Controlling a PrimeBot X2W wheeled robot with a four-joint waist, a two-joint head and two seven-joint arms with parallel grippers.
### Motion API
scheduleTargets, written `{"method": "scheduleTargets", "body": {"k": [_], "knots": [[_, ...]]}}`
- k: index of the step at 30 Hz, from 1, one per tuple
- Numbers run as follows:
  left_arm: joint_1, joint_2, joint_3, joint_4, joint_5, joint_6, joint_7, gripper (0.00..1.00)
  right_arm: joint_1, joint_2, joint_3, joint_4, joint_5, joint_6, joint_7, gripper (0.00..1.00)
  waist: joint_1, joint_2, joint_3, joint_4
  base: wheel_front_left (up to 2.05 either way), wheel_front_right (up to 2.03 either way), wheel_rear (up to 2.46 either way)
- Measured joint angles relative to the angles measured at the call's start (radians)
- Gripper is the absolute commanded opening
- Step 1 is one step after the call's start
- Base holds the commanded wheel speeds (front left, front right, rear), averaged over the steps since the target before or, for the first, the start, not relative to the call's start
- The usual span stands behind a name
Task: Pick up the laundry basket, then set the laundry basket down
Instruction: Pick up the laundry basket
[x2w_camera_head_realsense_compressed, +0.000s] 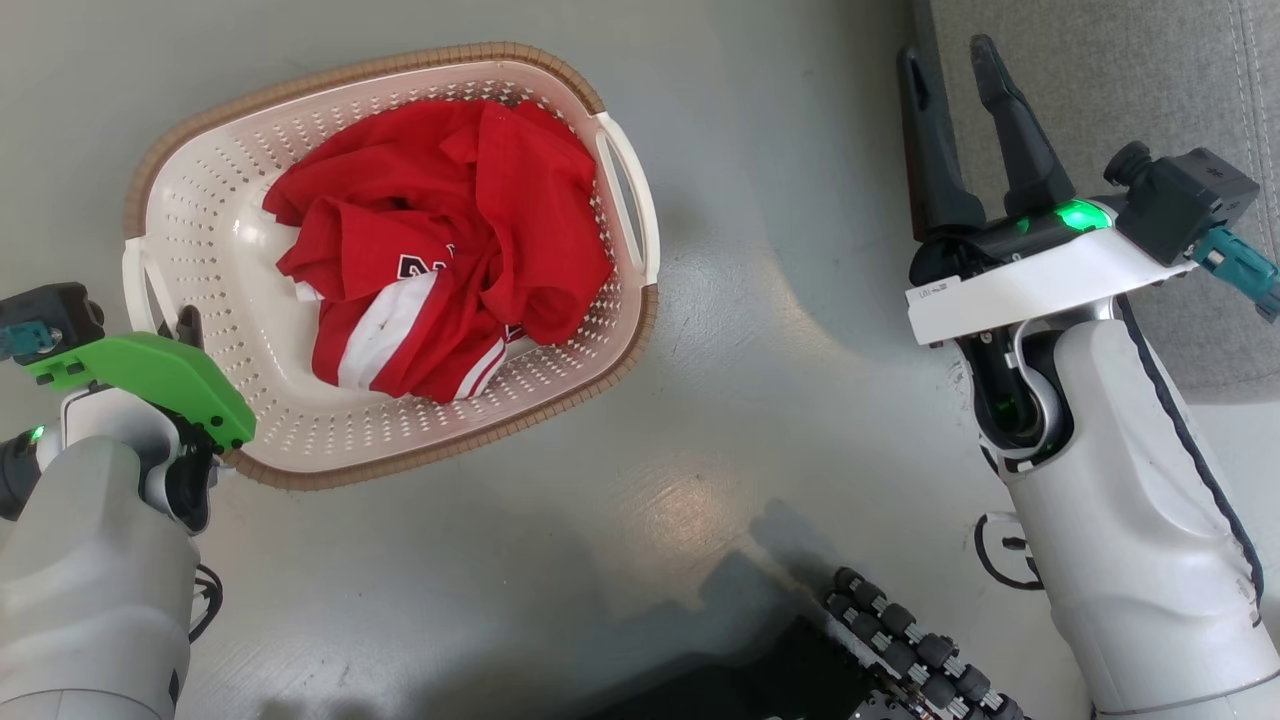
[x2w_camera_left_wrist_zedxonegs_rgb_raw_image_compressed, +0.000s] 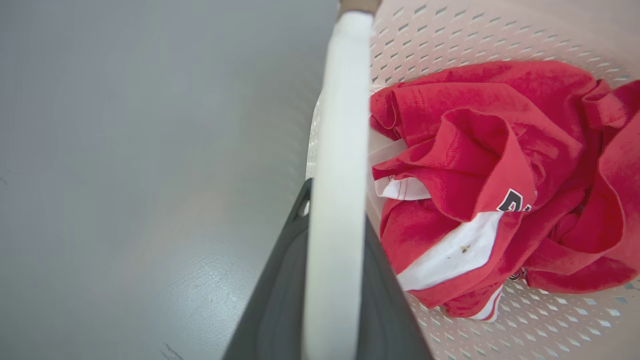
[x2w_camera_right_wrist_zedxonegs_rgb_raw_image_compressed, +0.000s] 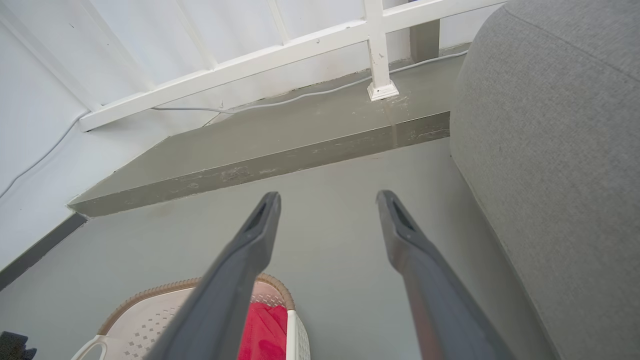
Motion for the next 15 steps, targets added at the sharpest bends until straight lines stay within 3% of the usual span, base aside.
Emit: {"method": "scheduleTargets", "body": {"k": [1,2,3,5,15], "knots": [[0.0,0.0,-0.002,0.001,-0.001,0.0,0.0,0.04,0.0,0.0,0.0,0.0,0.0,0.0,0.0,1.0,0.0,0.0,0.0,0.0,0.0,0.0,0.0],[-0.001,0.0,-0.005,0.002,-0.001,0.0,0.0,0.16,0.0,0.0,0.0,0.0,0.0,0.0,0.0,1.0,0.0,0.0,0.001,0.0,0.0,0.0,0.0],[-0.001,0.0,-0.007,0.003,-0.001,0.0,-0.005,0.39,0.0,0.0,0.0,0.001,0.0,0.0,0.0,1.0,0.0,0.0,0.002,0.0,0.0,0.0,0.0],[-0.002,0.0,-0.011,0.004,-0.001,-0.001,-0.007,1.0,0.0,0.0,0.0,0.001,0.0,0.0,0.0,1.0,0.0,0.0,0.003,0.001,0.0,0.0,0.0],[-0.021,-0.003,-0.018,0.024,-0.007,-0.002,-0.016,1.0,0.0,0.0,0.0,0.001,0.0,0.0,0.0,1.0,0.0,0.0,0.009,0.004,0.0,0.0,0.0]]}}
